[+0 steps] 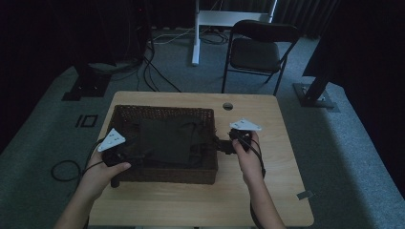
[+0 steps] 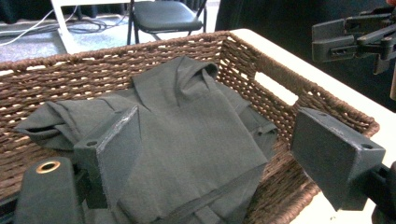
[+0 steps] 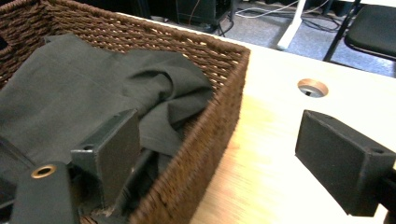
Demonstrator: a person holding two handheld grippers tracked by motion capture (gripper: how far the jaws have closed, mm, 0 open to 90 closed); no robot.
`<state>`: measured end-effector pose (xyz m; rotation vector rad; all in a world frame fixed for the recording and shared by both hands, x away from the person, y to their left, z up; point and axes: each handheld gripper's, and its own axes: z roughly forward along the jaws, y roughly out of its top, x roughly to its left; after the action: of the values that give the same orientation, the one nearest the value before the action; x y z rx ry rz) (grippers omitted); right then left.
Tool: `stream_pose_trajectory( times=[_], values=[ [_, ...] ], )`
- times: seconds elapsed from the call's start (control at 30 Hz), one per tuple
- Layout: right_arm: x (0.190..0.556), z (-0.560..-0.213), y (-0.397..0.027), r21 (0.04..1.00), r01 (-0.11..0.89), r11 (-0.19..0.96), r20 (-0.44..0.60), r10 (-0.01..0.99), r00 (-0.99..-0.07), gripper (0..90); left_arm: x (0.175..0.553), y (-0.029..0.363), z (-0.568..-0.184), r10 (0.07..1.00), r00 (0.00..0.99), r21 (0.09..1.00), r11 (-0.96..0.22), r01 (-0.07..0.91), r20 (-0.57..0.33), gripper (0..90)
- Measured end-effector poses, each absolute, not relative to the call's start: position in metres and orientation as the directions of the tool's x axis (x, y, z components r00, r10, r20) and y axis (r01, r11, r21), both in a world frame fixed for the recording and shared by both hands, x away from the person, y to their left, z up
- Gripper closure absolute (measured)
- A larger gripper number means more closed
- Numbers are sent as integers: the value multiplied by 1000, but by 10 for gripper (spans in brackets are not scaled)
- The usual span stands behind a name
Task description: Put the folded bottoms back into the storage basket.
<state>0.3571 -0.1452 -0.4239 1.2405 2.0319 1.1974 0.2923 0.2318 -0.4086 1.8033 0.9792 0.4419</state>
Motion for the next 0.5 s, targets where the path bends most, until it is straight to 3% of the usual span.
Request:
stream_pose_trajectory(
  times=[0.5],
  values=[
    [328,-441,-186,867,460,192,53,882,-468,136,259,227,-424,756,643,904,-184,387,-121,174]
  ],
)
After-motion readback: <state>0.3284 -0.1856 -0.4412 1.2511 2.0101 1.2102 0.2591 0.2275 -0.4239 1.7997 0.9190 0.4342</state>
